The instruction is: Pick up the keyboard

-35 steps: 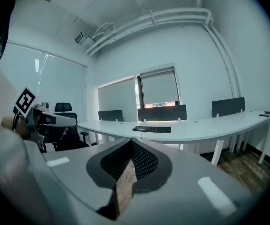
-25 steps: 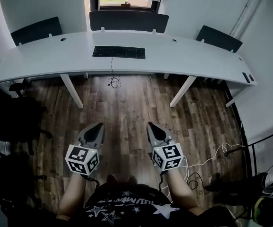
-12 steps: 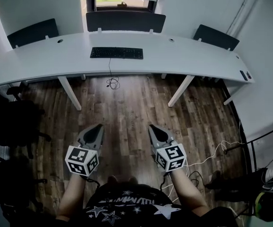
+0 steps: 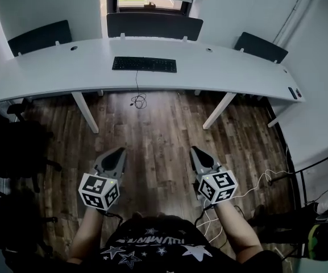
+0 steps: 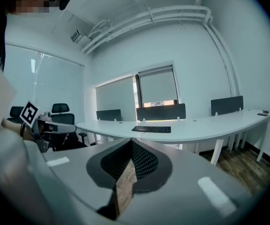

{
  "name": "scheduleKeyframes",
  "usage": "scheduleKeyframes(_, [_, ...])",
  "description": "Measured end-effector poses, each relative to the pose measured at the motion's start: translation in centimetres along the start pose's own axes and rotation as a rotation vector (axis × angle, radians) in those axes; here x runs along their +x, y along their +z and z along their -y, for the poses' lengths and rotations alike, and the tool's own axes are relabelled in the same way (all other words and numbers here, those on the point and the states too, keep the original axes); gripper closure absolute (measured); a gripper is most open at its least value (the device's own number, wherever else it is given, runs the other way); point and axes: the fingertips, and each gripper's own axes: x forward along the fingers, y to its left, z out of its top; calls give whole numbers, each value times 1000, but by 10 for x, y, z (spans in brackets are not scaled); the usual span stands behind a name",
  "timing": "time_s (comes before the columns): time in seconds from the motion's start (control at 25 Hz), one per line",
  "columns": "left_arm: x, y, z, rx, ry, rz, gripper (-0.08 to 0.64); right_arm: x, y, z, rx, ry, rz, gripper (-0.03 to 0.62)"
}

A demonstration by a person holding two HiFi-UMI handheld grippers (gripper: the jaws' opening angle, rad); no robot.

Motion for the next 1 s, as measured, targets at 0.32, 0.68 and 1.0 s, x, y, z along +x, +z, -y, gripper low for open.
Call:
scheduleKeyframes(0.32, [-1,-2,-46,-9,17,4,540,29,6,-14,29,-83,69,591])
scheduleKeyframes(0.68, [37,-17,-63,-44,46,-44,540,82,-8,22,22,-70,46,591])
scheduleKeyframes(1.0, [120,5,-79,-33,80,-55,540,157,4,77,-2,23,14,589])
